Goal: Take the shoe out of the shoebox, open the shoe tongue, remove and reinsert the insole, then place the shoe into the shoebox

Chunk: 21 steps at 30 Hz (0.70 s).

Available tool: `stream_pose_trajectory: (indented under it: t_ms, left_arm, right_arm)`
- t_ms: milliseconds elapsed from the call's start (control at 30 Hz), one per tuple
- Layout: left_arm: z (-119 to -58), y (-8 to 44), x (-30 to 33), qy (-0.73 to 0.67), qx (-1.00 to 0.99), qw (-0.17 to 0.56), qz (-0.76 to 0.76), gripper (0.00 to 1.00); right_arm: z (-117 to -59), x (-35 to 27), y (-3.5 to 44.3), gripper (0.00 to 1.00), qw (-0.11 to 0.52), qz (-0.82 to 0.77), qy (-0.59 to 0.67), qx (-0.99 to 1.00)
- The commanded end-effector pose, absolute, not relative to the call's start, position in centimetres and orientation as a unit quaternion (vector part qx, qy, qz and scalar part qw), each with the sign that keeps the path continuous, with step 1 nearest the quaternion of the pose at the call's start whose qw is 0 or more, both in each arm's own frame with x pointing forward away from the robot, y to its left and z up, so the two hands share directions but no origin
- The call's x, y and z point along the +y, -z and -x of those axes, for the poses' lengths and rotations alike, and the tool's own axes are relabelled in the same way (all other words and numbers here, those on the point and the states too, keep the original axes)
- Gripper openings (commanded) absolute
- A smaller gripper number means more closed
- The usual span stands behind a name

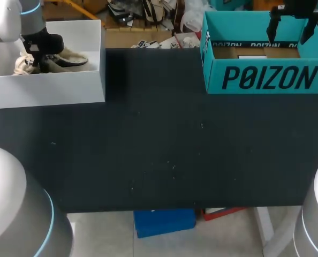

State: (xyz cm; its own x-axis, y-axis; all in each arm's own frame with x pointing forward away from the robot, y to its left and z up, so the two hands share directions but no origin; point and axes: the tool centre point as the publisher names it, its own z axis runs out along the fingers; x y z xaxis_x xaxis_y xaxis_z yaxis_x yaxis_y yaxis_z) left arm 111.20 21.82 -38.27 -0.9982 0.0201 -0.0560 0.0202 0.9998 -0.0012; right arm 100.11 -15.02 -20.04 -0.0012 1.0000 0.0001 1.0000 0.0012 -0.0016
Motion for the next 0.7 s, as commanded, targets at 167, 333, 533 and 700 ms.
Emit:
stream_pose_trajectory:
  t_ms: [167, 333, 533, 700]
  left_arm:
    - [-111.0, 30.7, 21.8, 0.0, 0.999, 0.038, -0.019, 0.0]
    - [-111.2, 25.4, 20.9, -0.001, 0.998, 0.062, -0.025, 0.0]
    - [-110.9, 19.8, 19.3, 0.009, 0.996, 0.087, -0.023, 0.0]
    - [-109.3, 16.3, 16.4, 0.013, 0.994, 0.103, -0.031, 0.0]
  right_arm:
    - [-100.1, -15.0, 20.0, 1.0, 0.001, 0.707, -0.001, -0.707]
    - [-100.1, -15.0, 20.0, 1.0, 0.001, 0.707, -0.001, -0.707]
    - [-100.1, -15.0, 20.0, 1.0, 0.001, 0.707, -0.001, -0.707]
    - [-100.1, -15.0, 20.0, 1.0, 0.001, 0.707, -0.001, -0.707]
